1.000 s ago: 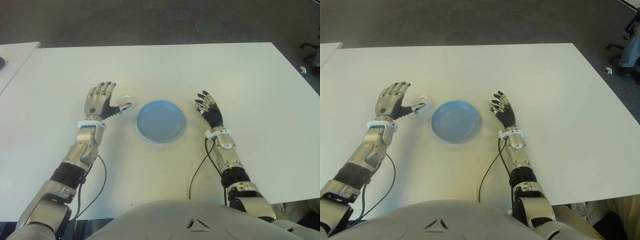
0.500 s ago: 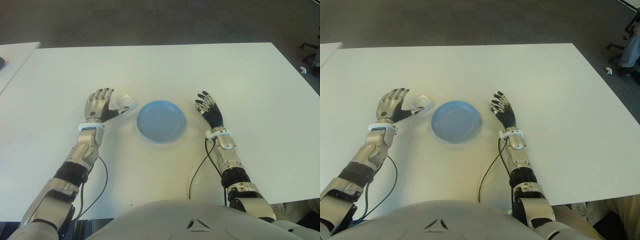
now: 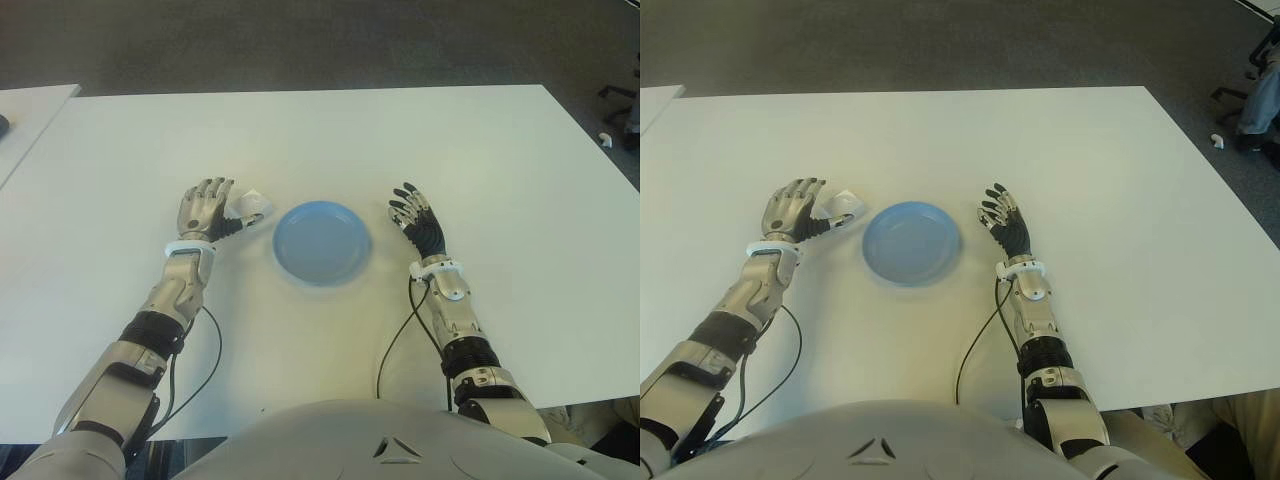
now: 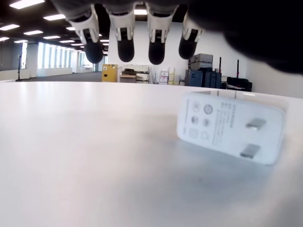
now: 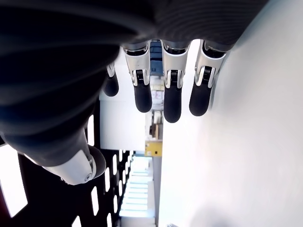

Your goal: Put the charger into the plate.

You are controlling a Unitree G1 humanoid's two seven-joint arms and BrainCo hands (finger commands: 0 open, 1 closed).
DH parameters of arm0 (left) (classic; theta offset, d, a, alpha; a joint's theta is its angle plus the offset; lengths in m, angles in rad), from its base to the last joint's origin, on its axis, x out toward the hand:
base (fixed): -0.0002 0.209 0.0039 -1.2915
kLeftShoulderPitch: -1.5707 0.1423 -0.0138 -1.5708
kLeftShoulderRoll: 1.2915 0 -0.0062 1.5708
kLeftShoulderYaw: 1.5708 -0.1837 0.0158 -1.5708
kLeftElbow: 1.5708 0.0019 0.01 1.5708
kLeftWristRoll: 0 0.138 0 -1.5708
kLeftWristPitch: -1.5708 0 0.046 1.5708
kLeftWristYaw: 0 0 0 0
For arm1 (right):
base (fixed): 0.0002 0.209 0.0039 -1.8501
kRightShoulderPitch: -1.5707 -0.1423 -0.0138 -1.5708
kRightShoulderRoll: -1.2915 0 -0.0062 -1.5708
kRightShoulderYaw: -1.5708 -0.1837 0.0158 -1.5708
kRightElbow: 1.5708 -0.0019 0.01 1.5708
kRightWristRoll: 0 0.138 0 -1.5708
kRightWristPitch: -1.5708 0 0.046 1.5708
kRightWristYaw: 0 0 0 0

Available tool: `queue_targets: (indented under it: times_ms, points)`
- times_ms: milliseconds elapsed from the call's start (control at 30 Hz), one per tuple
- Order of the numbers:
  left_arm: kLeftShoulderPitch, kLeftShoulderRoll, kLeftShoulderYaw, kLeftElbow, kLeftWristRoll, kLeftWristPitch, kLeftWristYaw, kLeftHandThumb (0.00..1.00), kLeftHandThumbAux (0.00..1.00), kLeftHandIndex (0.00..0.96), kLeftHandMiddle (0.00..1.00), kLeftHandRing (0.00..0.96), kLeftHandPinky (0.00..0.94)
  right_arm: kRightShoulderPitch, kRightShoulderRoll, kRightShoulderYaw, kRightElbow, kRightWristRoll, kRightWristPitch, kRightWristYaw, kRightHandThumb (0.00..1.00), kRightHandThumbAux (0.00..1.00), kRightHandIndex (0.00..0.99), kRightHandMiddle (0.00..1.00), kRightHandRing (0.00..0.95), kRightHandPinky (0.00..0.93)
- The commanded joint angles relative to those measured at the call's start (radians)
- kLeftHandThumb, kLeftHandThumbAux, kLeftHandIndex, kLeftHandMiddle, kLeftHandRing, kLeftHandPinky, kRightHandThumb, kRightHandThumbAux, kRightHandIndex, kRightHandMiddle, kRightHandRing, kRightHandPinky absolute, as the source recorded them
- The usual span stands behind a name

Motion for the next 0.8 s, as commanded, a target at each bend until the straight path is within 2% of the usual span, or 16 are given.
queue_targets:
  times_ms: [33,100,367,800]
  points:
    - [-0.034,-0.016,-0.024,0.069,0.003,-0.013,-0.006,0.283,0.188,0.087,0.089,0.056,0.086,0.037,0.003,0.01,0.013,0.001,0.043,0.012,0.036,0.681,0.028,0.164,0.198,0.219]
    - [-0.048,-0.02,-0.033,0.096,0.005,-0.018,-0.007,0.275,0.184,0.091,0.092,0.061,0.107,0.039,0.004,0.01,0.009,0.002,0.044,0.014,0.035,0.679,0.029,0.158,0.192,0.212]
    - [-0.081,-0.024,-0.06,0.159,0.003,-0.033,-0.003,0.251,0.172,0.093,0.088,0.053,0.085,0.053,0.01,0.012,-0.015,0.005,0.053,0.017,0.029,0.692,0.022,0.151,0.183,0.211]
    - [-0.123,-0.039,-0.097,0.224,0.011,-0.038,0.004,0.241,0.167,0.1,0.103,0.072,0.113,0.063,0.012,0.016,-0.033,0.008,0.061,0.019,0.028,0.68,0.028,0.158,0.192,0.224]
